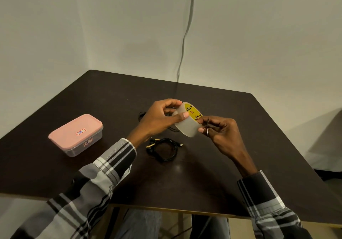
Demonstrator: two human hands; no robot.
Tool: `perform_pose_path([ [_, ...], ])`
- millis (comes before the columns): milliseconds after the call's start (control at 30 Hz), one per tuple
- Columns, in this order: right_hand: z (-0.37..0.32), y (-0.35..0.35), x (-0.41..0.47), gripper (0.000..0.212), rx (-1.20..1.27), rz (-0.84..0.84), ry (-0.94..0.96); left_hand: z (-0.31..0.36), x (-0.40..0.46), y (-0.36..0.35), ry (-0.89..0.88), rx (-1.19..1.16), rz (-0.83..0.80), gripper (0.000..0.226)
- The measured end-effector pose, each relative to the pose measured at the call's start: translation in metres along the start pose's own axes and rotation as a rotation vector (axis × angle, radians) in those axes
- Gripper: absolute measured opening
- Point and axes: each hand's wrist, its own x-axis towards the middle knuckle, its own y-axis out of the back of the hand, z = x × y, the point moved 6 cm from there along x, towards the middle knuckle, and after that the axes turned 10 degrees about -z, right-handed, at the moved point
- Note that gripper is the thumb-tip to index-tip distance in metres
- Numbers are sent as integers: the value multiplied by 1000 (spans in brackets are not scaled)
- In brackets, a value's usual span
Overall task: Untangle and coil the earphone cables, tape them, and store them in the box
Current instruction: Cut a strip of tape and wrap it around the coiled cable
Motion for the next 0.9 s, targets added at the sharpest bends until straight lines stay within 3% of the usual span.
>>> perform_pose_path([
  [233,-3,-5,-1,25,-1,26,13,5,-6,-7,-45,182,88,43],
  [567,-5,-1,-4,27,-28,31,34,10,0,12,-46,181,214,16],
  [900,-7,-3,-5,23,-65,0,70,11,4,7,-10,312,194,12],
])
